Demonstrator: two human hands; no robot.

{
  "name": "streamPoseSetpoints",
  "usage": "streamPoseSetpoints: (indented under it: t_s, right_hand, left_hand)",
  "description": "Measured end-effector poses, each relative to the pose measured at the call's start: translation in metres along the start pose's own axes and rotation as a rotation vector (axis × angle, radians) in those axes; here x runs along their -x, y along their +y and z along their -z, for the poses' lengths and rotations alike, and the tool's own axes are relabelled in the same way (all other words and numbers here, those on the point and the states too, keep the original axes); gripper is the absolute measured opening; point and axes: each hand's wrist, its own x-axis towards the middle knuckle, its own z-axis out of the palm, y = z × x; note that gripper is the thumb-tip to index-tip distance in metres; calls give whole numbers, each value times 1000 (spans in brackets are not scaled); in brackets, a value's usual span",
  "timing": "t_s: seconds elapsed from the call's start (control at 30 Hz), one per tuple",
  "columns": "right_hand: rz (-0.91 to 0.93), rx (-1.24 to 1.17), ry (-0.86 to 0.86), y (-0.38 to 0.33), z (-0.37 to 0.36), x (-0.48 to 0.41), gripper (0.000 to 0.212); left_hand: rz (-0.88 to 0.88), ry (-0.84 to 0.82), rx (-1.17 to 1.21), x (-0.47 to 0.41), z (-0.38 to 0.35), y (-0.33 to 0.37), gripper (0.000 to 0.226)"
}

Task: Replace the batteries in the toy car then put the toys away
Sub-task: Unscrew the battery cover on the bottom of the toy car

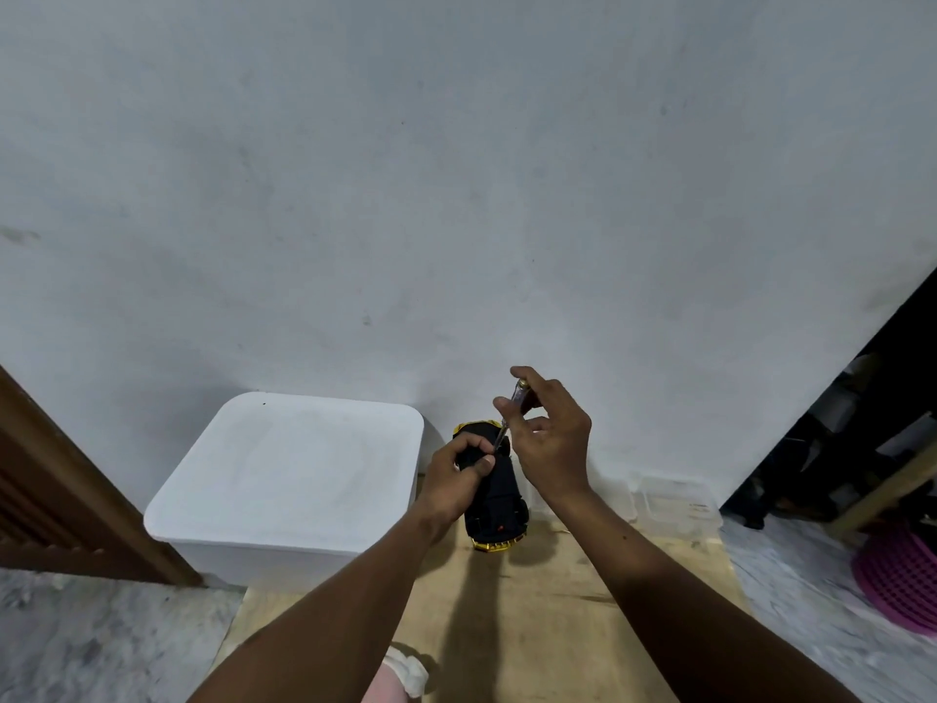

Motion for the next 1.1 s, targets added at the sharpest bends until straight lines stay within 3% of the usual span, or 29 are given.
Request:
streamPoseSetpoints:
  t_s: [0.13, 0.33, 0.5, 0.67, 0.83, 0.97, 1.1]
  right_hand:
    - [-73, -79, -61, 4, 0, 2, 52]
    - [36, -46, -41, 2, 3, 1, 37]
    - [-33, -67, -88, 4, -1, 0, 51]
    - [25, -35, -47, -2, 0, -2, 34]
    - [-46, -57, -78, 2, -2, -5, 51]
    - [5, -62, -81, 2, 3, -4, 37]
    - [6, -57, -98, 1, 3, -3, 46]
  left_hand:
    - [-14, 11, -10, 0, 2, 3, 8]
    - [-14, 9, -11, -1, 4, 3, 14]
    - [-19, 0, -47, -1, 2, 3, 8]
    - [-21, -18, -38, -5, 5, 2, 9]
    - [-2, -10, -25, -7, 7, -2, 15]
    - [-7, 5, -63, -8, 9, -1, 13]
    - [-13, -14, -68, -7, 10, -1, 14]
